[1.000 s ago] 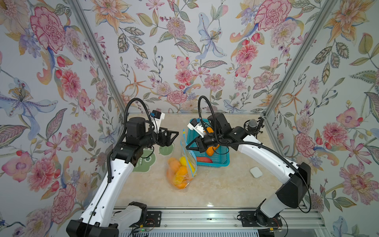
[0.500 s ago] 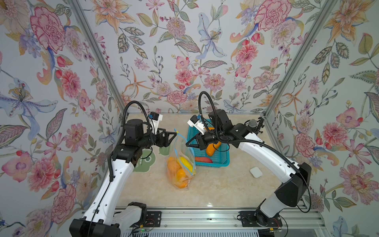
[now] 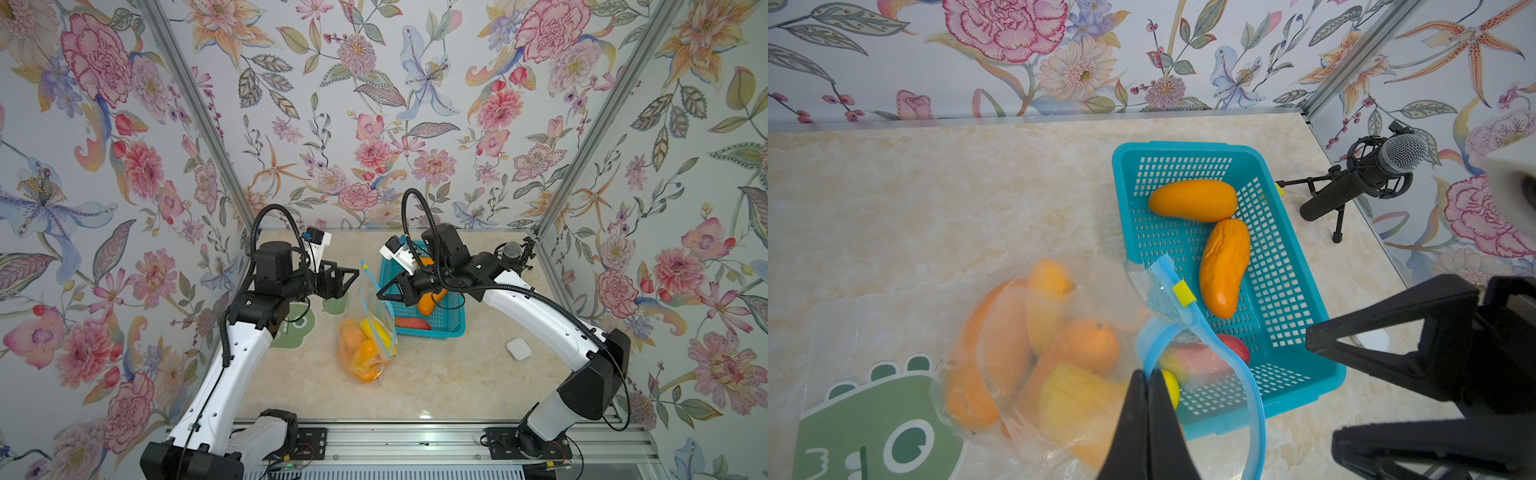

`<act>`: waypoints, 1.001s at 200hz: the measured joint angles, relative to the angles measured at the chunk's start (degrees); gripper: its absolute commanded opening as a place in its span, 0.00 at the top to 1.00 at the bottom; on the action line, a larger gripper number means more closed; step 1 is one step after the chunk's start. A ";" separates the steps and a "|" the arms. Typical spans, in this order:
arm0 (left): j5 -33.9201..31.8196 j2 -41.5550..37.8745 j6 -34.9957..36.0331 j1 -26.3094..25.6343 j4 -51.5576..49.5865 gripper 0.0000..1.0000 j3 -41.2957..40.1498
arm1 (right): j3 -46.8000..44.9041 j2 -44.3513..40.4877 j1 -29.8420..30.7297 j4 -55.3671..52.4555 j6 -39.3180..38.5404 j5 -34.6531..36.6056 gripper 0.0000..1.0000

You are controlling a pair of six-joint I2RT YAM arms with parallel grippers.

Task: Place the mango in a zip-top bag and seal the zipper
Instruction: Adjust the zipper food storage bag at the center of the board.

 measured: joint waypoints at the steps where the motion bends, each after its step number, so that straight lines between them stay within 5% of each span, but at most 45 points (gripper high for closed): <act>1: 0.00 0.00 0.00 0.02 0.00 1.00 0.00 | -0.04 -0.09 -0.04 -0.02 0.00 0.02 0.40; 50: 0.07 0.00 0.02 0.00 0.00 1.00 0.00 | -2.21 -4.26 -2.45 0.35 -0.02 1.95 0.42; 133: 0.59 -0.79 0.00 0.02 -0.02 1.00 0.00 | -3.96 0.17 -2.01 0.39 0.04 3.41 0.48; 157: 0.57 -0.96 0.00 0.02 -0.02 1.00 0.00 | -5.70 0.39 -1.79 0.35 0.26 4.24 0.58; 200: 0.63 -1.33 0.00 0.02 -0.04 1.00 0.00 | -5.57 0.81 -1.75 0.31 0.33 4.55 0.95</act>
